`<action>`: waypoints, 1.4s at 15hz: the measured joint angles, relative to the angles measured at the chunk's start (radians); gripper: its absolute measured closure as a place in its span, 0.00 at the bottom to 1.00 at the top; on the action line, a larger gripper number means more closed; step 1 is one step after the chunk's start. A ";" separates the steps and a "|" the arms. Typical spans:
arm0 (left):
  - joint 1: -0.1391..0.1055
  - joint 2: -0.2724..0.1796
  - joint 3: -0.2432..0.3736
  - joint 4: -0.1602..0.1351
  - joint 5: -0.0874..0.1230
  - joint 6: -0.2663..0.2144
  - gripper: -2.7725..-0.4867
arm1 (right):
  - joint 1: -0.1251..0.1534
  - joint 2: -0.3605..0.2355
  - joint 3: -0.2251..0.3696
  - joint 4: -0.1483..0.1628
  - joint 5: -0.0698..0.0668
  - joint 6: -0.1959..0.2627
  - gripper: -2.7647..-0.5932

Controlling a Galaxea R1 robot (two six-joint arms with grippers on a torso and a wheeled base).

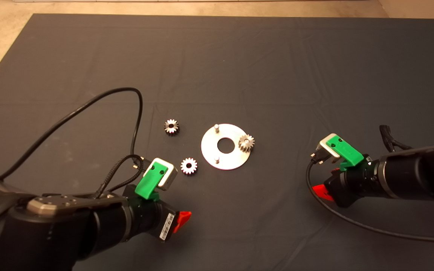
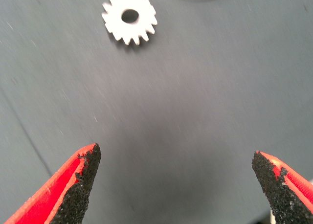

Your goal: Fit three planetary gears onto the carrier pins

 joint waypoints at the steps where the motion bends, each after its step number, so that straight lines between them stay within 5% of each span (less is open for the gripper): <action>1: 0.000 0.003 -0.006 0.010 0.000 0.006 0.24 | -0.002 0.000 0.002 -0.011 0.000 0.002 0.39; 8: 0.015 0.029 -0.085 0.127 0.000 0.068 0.24 | -0.008 -0.009 0.012 -0.046 0.002 0.003 0.39; 15: 0.069 0.154 -0.220 0.183 -0.001 0.136 0.24 | -0.013 -0.128 0.022 -0.053 0.005 0.003 0.39; 16: 0.072 0.162 -0.230 0.187 0.000 0.145 0.24 | -0.013 -0.153 0.022 -0.053 0.024 0.003 0.39; 18: 0.073 0.173 -0.247 0.198 -0.001 0.155 0.24 | -0.013 -0.208 0.023 -0.053 0.088 0.003 0.39; 21: 0.073 0.180 -0.266 0.204 -0.001 0.186 0.24 | -0.013 -0.228 0.024 -0.054 0.113 0.002 0.39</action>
